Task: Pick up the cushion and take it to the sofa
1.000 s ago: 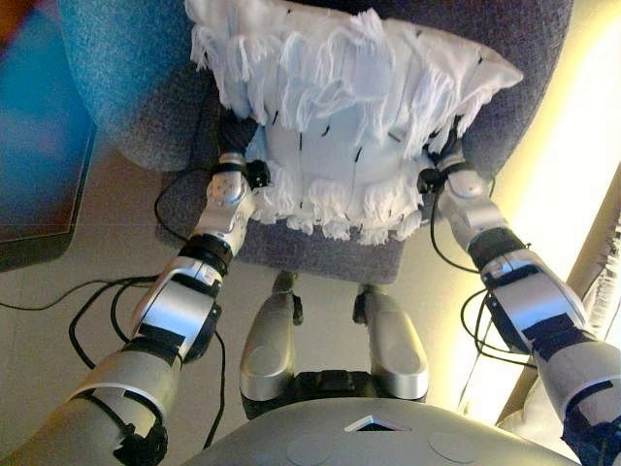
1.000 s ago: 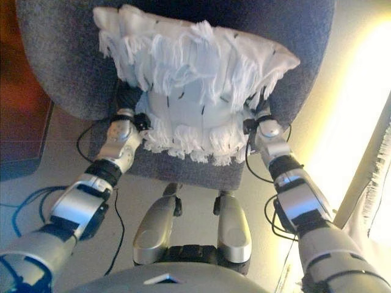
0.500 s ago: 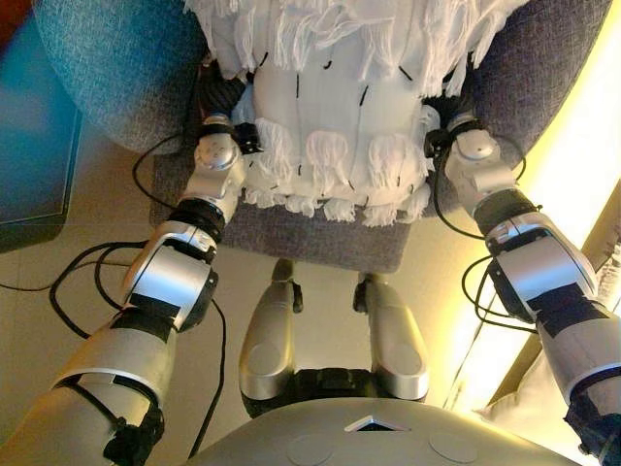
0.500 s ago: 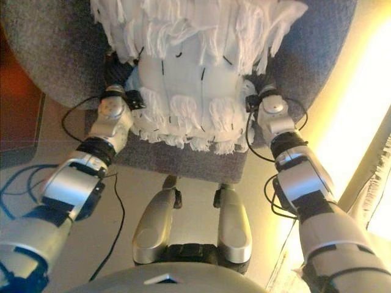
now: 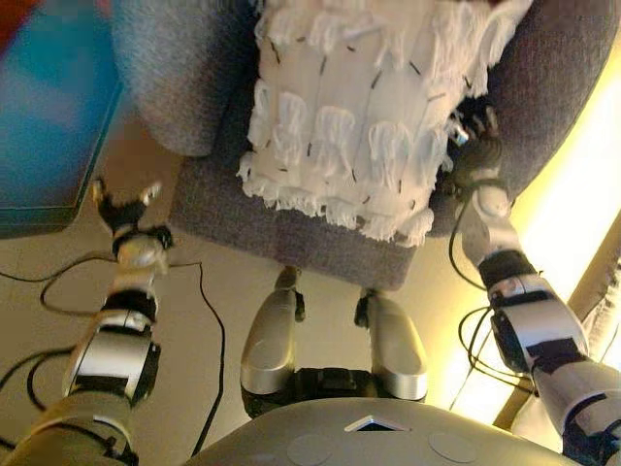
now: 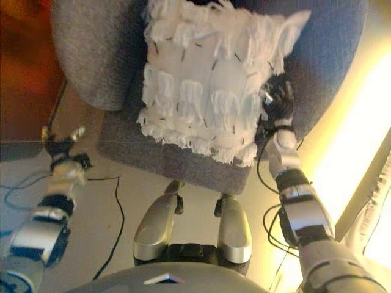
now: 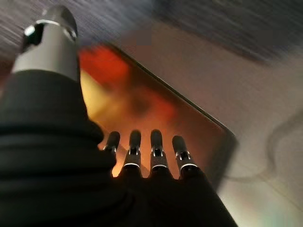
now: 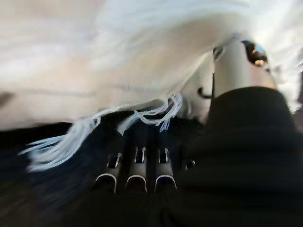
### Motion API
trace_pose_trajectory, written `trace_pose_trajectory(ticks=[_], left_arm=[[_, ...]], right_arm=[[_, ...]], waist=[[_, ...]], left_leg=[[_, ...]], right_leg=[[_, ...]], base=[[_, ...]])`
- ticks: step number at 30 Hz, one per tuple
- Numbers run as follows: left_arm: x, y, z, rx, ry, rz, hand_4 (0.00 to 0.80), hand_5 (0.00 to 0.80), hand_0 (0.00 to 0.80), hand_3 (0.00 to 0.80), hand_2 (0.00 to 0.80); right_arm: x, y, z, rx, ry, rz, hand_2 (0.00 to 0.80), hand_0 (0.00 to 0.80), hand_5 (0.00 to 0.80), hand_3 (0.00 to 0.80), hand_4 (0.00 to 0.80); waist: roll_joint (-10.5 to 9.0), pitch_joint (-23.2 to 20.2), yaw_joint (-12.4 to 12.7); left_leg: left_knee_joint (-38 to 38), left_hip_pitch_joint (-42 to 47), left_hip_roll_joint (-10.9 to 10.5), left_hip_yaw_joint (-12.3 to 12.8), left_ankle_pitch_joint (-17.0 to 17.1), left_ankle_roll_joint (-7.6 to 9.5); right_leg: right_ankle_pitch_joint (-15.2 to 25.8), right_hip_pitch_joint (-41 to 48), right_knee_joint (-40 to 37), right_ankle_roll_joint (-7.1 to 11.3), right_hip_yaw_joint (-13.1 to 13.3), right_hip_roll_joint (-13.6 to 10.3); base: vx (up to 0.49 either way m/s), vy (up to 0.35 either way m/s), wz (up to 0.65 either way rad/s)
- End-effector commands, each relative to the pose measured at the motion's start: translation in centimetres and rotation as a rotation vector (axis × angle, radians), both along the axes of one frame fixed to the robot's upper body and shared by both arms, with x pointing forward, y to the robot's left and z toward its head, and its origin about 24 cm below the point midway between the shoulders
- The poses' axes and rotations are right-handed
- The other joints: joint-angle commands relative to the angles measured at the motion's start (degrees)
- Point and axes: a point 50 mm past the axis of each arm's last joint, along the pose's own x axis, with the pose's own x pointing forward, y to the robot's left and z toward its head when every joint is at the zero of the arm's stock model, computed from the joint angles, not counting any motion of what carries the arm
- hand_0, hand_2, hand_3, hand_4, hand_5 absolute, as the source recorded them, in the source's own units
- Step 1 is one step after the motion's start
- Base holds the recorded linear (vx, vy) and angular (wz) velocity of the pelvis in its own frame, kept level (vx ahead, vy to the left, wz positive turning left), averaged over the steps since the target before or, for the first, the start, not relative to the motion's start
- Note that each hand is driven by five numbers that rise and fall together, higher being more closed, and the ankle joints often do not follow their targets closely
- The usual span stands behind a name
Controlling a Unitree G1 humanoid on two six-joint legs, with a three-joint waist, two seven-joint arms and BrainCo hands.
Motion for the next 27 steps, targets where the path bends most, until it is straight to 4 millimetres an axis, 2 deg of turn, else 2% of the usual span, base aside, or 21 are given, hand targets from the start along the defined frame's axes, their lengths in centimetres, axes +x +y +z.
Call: trace_pose_trajectory(ticks=[1, 5, 7, 8, 9, 10, 12, 16, 21, 27], left_arm=[[-4.3, -0.4, -4.3, -0.060, 0.165, 0.075, 0.000, 0.000, 0.000, 0.000, 0.000], [-9.4, -1.8, -8.3, -0.137, 0.347, 0.081, 0.000, 0.000, 0.000, 0.000, 0.000], [-12.2, -3.0, -10.2, -0.182, 0.440, 0.080, 0.000, 0.000, 0.000, 0.000, 0.000], [-13.0, -3.3, -10.7, -0.206, 0.468, 0.082, 0.000, 0.000, 0.000, 0.000, 0.000], [-15.0, -4.4, -12.0, -0.259, 0.547, 0.075, 0.000, 0.000, 0.000, 0.000, 0.000], [-15.5, -4.7, -12.3, -0.274, 0.567, 0.070, 0.000, 0.000, 0.000, 0.000, 0.000], [-17.7, -6.4, -13.6, -0.338, 0.674, 0.044, 0.000, 0.000, 0.000, 0.000, 0.000], [-19.1, -9.0, -14.9, -0.455, 0.789, -0.042, 0.000, 0.000, 0.000, 0.000, 0.000], [-18.4, -11.6, -15.5, -0.529, 0.830, -0.253, 0.000, 0.000, 0.000, 0.000, 0.000], [-17.5, -12.1, -15.6, -0.569, 0.870, -0.321, 0.000, 0.000, 0.000, 0.000, 0.000]], right_arm=[[-14.2, -13.0, -8.5, -0.024, 0.420, -0.519, 0.000, 0.000, 0.000, 0.000, 0.000], [-20.0, -10.8, -13.8, 0.055, 0.687, -0.512, 0.000, 0.000, 0.000, 0.000, 0.000], [-23.4, -8.5, -16.6, 0.139, 0.816, -0.506, 0.000, 0.000, 0.000, 0.000, 0.000], [-24.1, -8.0, -17.1, 0.147, 0.855, -0.487, 0.000, 0.000, 0.000, 0.000, 0.000], [-25.6, -6.1, -18.5, 0.139, 0.959, -0.430, 0.000, 0.000, 0.000, 0.000, 0.000], [-26.0, -5.6, -18.9, 0.145, 1.002, -0.390, 0.000, 0.000, 0.000, 0.000, 0.000], [-27.5, -2.8, -20.3, 0.106, 1.165, -0.212, 0.000, 0.000, 0.000, 0.000, 0.000], [-27.3, 0.4, -21.3, 0.065, 1.255, -0.023, 0.000, 0.000, 0.000, 0.000, 0.000], [-25.8, 2.8, -21.5, 0.002, 1.241, 0.159, 0.000, 0.000, 0.000, 0.000, 0.000], [-24.7, 3.7, -21.4, -0.050, 1.216, 0.252, 0.000, 0.000, 0.000, 0.000, 0.000]], waist=[[0.71, -10.14, -2.78], [0.36, -14.05, -2.31], [0.03, -16.59, -1.90], [-0.03, -17.26, -1.81], [-0.25, -18.96, -1.74], [-0.31, -19.30, -1.73], [-0.68, -20.89, -1.64], [-1.08, -22.47, -1.44], [-1.01, -24.00, -1.45], [-0.62, -24.88, -1.49]], left_leg=[[1.97, 1.99, 0.89, 0.99, -8.47, -2.40], [0.98, 5.88, 0.88, 0.80, -8.65, -2.08], [0.64, 8.19, 0.88, 0.60, -9.11, -1.82], [0.56, 8.76, 0.88, 0.55, -9.26, -1.75], [0.39, 10.42, 0.84, 0.51, -9.69, -1.49], [0.34, 10.81, 0.85, 0.51, -9.80, -1.43], [0.11, 12.96, 0.71, 0.33, -10.51, -1.16], [0.06, 15.42, 0.49, -0.14, -11.61, -0.75], [0.06, 17.60, 0.48, -0.08, -12.83, -0.37], [0.06, 19.12, 0.79, 0.41, -13.44, -0.24]], right_leg=[[-2.64, -0.93, 0.59, 3.04, -2.13, -3.53], [-2.97, 2.51, 0.30, 2.76, -2.16, -2.86], [-3.37, 4.66, 0.30, 2.55, -2.04, -2.36], [-3.48, 5.18, 0.30, 2.49, -1.98, -2.22], [-3.82, 6.69, 0.30, 2.32, -1.71, -1.87], [-3.92, 7.05, 0.30, 2.29, -1.66, -1.79], [-4.63, 9.21, 0.30, 2.08, -1.32, -1.35], [-5.65, 11.82, 0.30, 1.72, -0.96, -0.81], [-6.59, 13.80, 0.30, 1.46, -0.68, -0.45], [-7.28, 15.24, 0.30, 1.39, -0.82, -0.24]], base=[[0.059, 0.009, 0.12], [0.072, -0.021, -0.01], [0.137, -0.048, -0.28], [0.187, -0.055, -0.39], [0.131, -0.042, -0.37], [0.140, -0.054, -0.33], [0.078, -0.053, -0.21], [0.033, -0.050, -0.19], [0.016, -0.028, -0.12], [0.008, -0.013, 0.02]])
